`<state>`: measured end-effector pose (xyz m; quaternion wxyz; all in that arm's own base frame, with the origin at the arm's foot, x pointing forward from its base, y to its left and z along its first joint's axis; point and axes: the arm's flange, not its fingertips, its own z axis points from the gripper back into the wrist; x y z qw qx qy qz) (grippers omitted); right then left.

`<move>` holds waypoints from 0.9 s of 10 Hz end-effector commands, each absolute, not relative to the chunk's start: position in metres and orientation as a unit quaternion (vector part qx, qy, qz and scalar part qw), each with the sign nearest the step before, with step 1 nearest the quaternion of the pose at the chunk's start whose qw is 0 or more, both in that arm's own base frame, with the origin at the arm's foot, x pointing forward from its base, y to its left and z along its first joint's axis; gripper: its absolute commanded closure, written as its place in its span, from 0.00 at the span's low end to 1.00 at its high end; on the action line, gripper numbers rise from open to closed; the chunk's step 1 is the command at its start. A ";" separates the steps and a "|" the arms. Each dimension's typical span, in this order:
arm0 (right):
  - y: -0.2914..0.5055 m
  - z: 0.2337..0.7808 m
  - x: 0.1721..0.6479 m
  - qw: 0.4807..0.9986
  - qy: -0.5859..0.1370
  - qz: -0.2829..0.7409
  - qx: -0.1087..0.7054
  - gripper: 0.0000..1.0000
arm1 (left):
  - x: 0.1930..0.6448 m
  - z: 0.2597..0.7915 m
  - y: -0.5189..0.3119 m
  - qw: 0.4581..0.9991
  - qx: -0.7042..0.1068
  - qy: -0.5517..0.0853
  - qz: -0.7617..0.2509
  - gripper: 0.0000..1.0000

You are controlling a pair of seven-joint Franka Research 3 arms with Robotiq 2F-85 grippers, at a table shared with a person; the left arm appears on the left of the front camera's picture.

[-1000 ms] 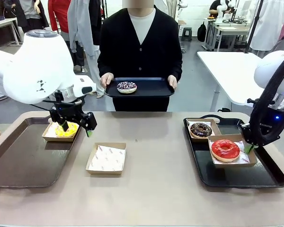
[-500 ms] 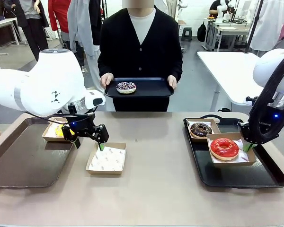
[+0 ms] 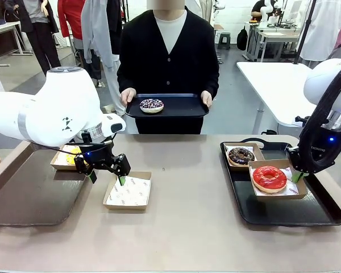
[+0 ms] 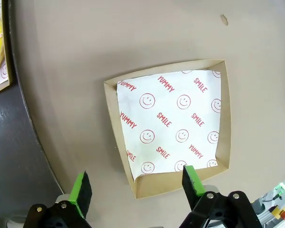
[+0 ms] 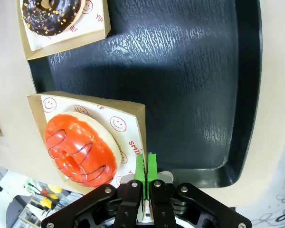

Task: Individually package the donuts and arrange them on the tray.
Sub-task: Place the picked Paper togo box on the Handle tray while simultaneously picking up another Paper togo box from the table with the other hand.

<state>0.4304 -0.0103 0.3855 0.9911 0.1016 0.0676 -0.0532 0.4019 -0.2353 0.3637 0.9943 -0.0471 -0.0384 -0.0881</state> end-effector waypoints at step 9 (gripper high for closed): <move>-0.015 0.379 0.423 0.994 0.071 -0.044 0.076 0.98 | 0.405 0.361 -0.238 0.995 -0.039 -0.023 -0.089 0.00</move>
